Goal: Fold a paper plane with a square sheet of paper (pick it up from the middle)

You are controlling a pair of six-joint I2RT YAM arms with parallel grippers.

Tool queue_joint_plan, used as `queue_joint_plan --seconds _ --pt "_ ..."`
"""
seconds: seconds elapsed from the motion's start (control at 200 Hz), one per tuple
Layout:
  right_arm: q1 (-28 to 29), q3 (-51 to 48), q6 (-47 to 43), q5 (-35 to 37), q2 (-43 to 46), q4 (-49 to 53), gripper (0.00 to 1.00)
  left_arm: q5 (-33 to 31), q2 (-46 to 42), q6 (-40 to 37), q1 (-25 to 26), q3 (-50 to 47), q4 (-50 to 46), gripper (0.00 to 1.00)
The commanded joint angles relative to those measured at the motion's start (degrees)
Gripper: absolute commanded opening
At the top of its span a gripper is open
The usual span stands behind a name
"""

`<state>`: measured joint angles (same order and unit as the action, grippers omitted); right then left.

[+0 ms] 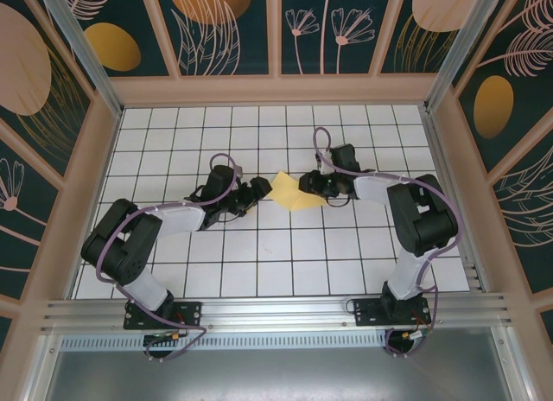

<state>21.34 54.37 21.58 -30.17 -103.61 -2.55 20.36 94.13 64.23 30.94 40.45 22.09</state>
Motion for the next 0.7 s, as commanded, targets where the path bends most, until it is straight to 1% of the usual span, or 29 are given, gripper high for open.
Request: queue_joint_plan --seconds 0.0,0.15,0.31,0.37,0.44,0.475,0.545,0.636,0.696 --pt "0.1 -0.9 -2.8 -2.8 -0.8 0.5 0.37 -0.5 1.0 1.1 0.5 0.5 1.6 0.82" --pt "0.3 -4.0 -1.0 -1.9 -1.1 -1.5 0.37 -0.8 0.6 1.0 0.6 0.2 1.3 0.82" --pt "1.6 -6.4 3.9 0.3 -1.1 -5.3 0.37 -1.7 -0.1 0.6 0.6 -0.3 0.9 0.82" --pt "2.7 -6.4 7.4 2.8 -1.7 -6.2 0.37 -2.2 -0.3 0.8 0.5 -0.8 0.9 0.82" --pt "4.5 -6.6 12.2 3.4 -2.5 -8.5 0.36 -2.6 -0.7 1.0 0.6 -1.4 1.0 0.82" --pt "6.0 -6.2 14.8 4.8 -2.9 -9.2 0.36 -2.9 -0.8 1.1 0.6 -1.8 1.1 0.82" --pt "8.4 -4.4 20.1 8.0 -3.9 -8.3 0.36 -3.6 -1.1 1.6 0.6 -2.6 1.1 0.82" --pt "9.7 -3.1 26.3 6.3 -4.7 -11.3 0.35 -4.1 -1.5 2.6 0.6 -3.5 1.7 0.82" --pt "9.6 -1.6 26.7 5.6 -4.1 -11.2 0.34 -4.1 -1.5 3.0 0.6 -3.8 2.1 0.81"
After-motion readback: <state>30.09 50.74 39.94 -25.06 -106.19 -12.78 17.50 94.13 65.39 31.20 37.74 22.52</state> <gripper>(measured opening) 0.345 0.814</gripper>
